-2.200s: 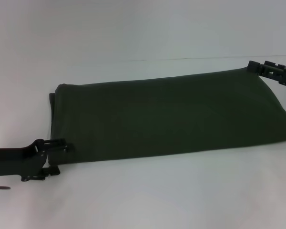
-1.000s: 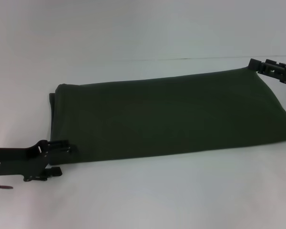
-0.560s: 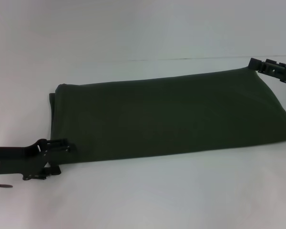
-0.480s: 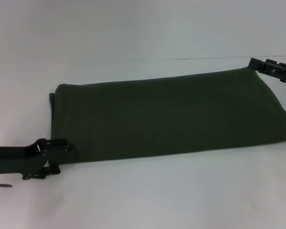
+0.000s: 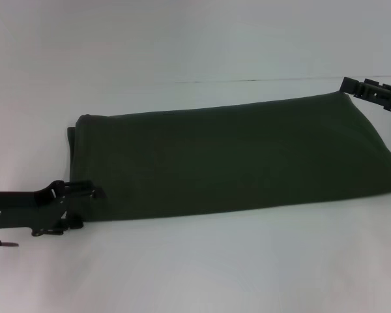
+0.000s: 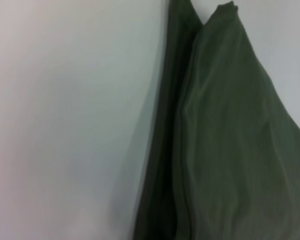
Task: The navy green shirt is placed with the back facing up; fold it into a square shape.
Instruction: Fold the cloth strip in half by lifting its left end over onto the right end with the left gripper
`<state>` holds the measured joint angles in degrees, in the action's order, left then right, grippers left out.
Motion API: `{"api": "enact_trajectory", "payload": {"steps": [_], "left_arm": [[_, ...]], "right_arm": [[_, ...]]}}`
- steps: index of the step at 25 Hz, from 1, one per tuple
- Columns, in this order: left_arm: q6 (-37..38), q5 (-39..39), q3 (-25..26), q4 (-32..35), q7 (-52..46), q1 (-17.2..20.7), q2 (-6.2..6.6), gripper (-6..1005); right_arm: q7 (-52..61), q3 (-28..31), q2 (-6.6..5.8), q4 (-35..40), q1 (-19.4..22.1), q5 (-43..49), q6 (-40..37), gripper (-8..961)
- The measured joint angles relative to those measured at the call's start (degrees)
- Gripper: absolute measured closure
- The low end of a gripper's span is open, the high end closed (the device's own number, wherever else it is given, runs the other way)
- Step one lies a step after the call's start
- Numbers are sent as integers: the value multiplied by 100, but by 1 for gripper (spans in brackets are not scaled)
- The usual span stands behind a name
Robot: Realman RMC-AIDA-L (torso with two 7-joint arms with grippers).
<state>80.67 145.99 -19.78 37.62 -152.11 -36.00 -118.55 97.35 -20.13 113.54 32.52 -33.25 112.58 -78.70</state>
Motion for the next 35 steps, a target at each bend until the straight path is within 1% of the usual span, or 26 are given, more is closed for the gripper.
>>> {"api": "enact_trajectory", "payload": {"steps": [10, 17, 22, 35], "left_arm": [[21, -236, 5, -1, 124, -110, 37, 111], [233, -214, 11, 16, 138, -23, 44, 111], [257, -148, 6, 14, 138, 53, 25, 112], [148, -45, 0, -79, 138, 59, -2, 111]], "right_arm": [[-2, 0, 9, 0, 3, -1, 5, 37], [2, 0, 3, 0, 3, 0, 11, 37], [4, 0, 0, 0, 3, 0, 13, 37], [4, 0, 0, 0, 3, 0, -6, 36]]}}
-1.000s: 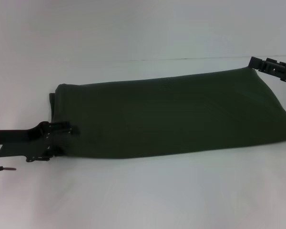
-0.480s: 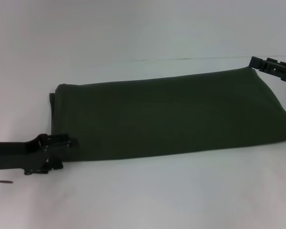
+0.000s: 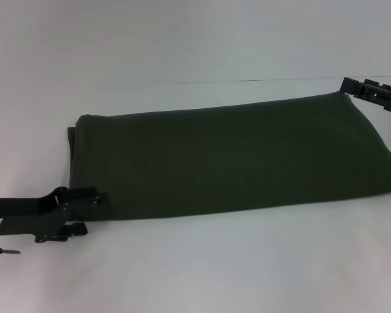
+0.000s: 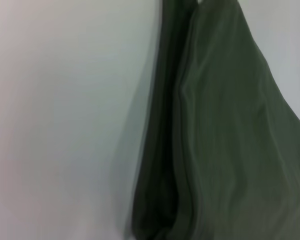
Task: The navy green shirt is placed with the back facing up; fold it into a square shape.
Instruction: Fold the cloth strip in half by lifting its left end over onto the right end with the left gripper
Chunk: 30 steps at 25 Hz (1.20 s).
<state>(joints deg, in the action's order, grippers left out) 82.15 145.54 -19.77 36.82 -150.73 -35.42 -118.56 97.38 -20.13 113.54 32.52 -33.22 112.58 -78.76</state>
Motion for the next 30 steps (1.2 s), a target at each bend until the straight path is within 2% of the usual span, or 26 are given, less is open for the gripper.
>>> {"api": "enact_trajectory", "payload": {"steps": [30], "left_arm": [[-413, -30, 0, -9, 20, -221, 44, 112]], "right_arm": [[18, 0, 0, 0, 0, -89, 20, 37]]}}
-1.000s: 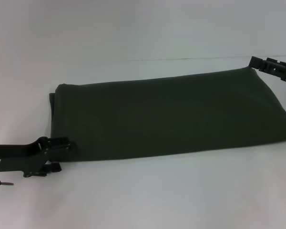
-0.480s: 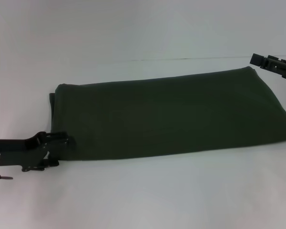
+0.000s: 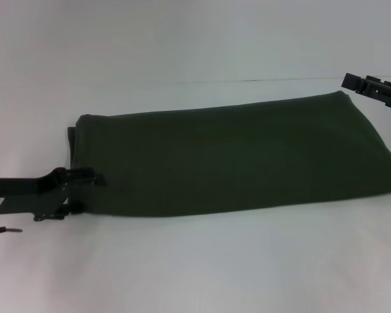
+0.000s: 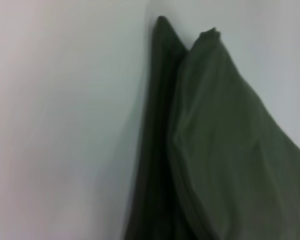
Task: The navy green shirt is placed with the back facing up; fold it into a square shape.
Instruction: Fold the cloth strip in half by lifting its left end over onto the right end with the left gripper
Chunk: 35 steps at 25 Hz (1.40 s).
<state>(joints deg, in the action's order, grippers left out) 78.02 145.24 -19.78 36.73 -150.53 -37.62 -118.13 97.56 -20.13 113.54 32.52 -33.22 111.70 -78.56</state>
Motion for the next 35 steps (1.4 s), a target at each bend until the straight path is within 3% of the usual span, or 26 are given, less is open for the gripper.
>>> {"api": "enact_trajectory", "payload": {"steps": [10, 20, 35], "left_arm": [[329, -329, 0, 1, 308, -46, 0, 111], [391, -275, 8, 55, 411, 197, 0, 112], [273, -35, 0, 15, 407, 191, -38, 111]], "right_arm": [[0, 0, 0, 0, 18, 1, -6, 37], [-9, 0, 0, 0, 18, 1, 7, 36], [-4, 0, 0, 0, 18, 1, -28, 36]]}}
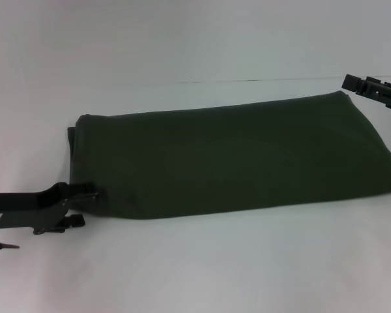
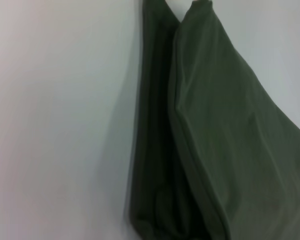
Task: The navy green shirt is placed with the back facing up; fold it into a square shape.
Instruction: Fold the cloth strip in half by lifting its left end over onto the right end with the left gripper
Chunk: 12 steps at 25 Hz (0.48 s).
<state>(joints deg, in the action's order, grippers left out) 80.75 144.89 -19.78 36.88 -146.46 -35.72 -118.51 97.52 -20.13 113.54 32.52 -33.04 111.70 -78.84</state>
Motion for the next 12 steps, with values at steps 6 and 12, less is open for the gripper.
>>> {"api": "enact_trajectory", "payload": {"steps": [6, 12], "left_arm": [[-155, -4, 0, -10, -11, -34, 2, 111], [-296, -6, 14, -130, -10, -88, -1, 112]], "right_arm": [[3, 1, 6, 0, 0, 0, 0, 37], [4, 10, 9, 0, -2, -18, 12, 36]]}}
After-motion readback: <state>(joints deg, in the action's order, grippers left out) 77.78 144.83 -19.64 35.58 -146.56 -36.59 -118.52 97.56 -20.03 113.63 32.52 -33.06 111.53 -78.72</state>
